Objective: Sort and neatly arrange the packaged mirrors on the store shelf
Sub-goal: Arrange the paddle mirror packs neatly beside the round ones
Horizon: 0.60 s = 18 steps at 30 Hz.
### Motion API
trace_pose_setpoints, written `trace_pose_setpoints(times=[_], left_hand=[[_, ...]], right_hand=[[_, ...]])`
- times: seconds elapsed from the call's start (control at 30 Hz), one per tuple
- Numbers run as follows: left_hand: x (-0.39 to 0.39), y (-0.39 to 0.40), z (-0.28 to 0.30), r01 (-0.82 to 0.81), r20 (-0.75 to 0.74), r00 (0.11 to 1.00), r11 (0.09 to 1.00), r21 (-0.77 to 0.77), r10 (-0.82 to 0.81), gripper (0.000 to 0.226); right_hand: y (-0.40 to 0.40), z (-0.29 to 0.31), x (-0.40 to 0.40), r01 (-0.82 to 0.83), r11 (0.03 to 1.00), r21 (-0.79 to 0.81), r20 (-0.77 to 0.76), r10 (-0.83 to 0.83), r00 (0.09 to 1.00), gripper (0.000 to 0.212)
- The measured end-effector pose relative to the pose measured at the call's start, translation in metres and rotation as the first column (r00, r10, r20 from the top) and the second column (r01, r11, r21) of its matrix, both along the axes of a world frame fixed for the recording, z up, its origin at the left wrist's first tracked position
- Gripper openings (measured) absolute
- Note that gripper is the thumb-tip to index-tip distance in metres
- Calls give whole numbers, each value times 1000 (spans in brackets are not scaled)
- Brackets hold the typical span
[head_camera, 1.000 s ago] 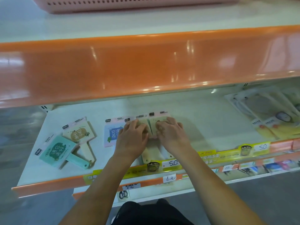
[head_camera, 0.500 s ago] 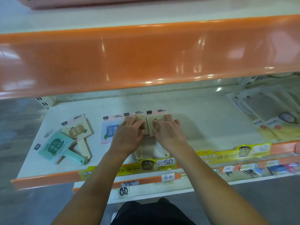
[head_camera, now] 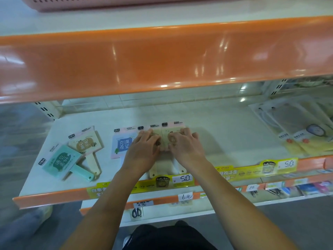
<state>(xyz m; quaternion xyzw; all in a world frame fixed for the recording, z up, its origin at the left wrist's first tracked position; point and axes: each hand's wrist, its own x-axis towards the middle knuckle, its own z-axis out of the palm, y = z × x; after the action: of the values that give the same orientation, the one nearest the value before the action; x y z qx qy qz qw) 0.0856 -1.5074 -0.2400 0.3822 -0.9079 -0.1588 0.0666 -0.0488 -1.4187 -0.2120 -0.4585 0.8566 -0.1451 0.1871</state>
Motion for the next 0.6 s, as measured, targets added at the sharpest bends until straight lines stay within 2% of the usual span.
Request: trace_pose_setpoints(times=[0.37,0.5,0.6], left_hand=[[6,1,7,-23,16,1000,1000,-15,23,37],[27,-1,21,-77,-74,994,997,-12,76,42],[55,-10,31,-118,-99,989,991,-64,112,43]], right_hand=[[0,-2,6,40,999,0,-107,-40,993,31],[-7,0,23,49,990,-131,-113,-64,991,44],[-24,8,44,-63,979,-195,-86,47,995,45]])
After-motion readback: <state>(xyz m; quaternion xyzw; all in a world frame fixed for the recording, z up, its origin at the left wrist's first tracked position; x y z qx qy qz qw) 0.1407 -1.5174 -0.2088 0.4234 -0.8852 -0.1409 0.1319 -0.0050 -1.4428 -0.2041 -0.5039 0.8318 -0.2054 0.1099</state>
